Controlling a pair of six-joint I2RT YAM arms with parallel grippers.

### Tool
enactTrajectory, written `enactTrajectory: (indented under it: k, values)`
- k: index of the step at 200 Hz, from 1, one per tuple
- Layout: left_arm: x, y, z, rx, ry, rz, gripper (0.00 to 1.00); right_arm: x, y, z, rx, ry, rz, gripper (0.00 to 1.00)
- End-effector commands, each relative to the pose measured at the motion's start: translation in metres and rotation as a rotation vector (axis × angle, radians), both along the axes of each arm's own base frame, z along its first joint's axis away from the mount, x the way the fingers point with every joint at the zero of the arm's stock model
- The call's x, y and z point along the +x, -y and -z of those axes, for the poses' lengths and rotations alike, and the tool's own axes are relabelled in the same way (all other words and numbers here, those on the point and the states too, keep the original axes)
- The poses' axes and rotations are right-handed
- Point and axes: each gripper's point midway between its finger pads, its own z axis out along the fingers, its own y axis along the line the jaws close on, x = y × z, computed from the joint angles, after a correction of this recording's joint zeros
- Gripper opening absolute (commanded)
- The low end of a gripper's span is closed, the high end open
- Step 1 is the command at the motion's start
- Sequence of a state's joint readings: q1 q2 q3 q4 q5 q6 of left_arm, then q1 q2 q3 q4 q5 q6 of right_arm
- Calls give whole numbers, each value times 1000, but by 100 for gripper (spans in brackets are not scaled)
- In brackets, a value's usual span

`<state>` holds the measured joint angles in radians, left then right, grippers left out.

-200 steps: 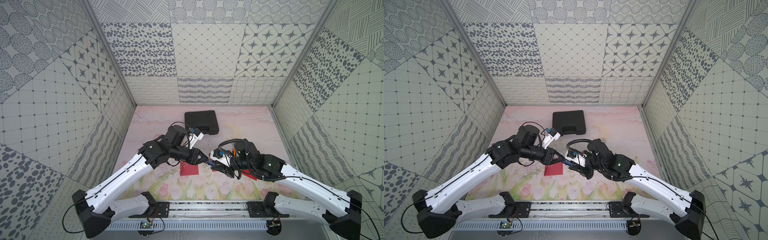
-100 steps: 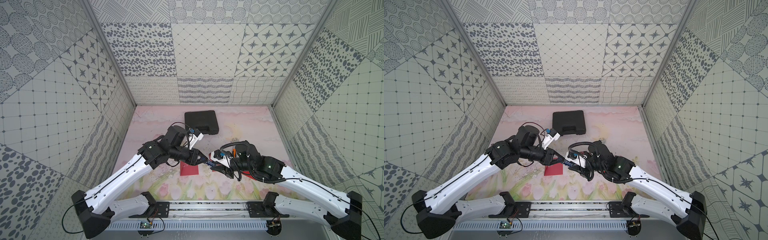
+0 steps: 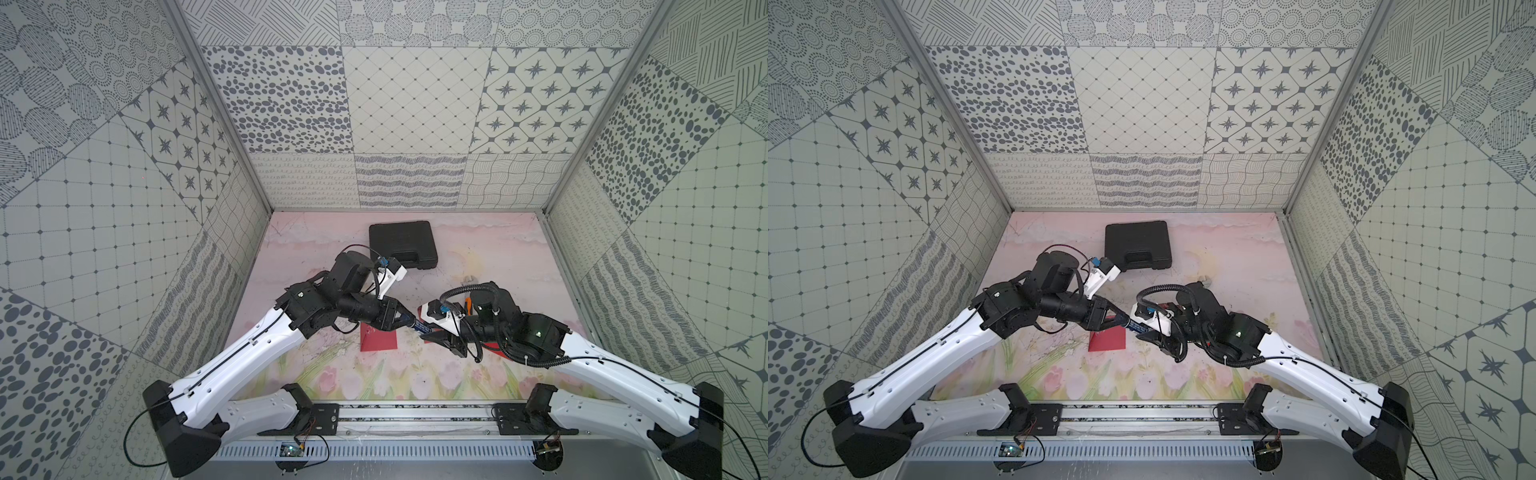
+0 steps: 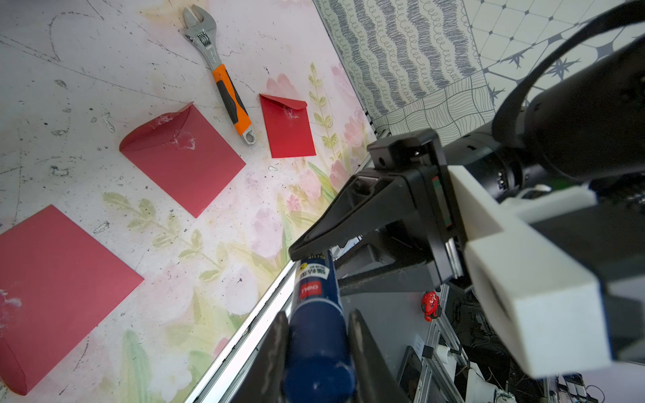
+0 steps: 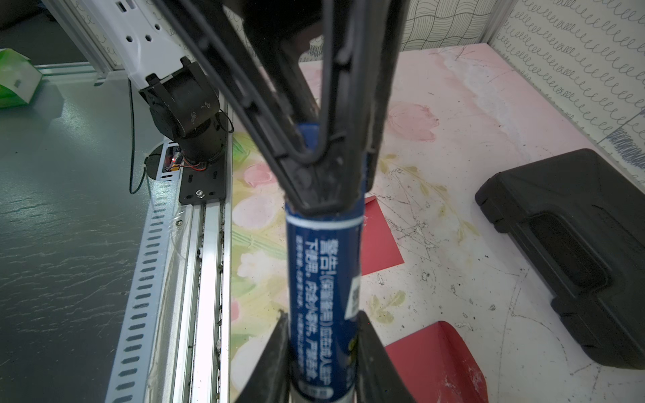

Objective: Seal the envelope with a glue stick
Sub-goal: Open the lid of the glue stick.

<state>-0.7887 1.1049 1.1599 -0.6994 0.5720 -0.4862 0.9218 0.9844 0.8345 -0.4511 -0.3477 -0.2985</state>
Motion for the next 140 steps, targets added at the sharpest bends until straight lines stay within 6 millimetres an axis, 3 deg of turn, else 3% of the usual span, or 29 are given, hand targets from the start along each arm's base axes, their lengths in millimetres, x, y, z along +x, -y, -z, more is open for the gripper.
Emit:
enactTrajectory:
  k: [1, 140]
  values:
    - [-5, 1, -20, -66, 57, 40, 3, -8, 36, 58, -212, -120, 80, 0]
    - [-3, -9, -26, -43, 89, 12, 3, -9, 36, 62, -218, -124, 81, 0]
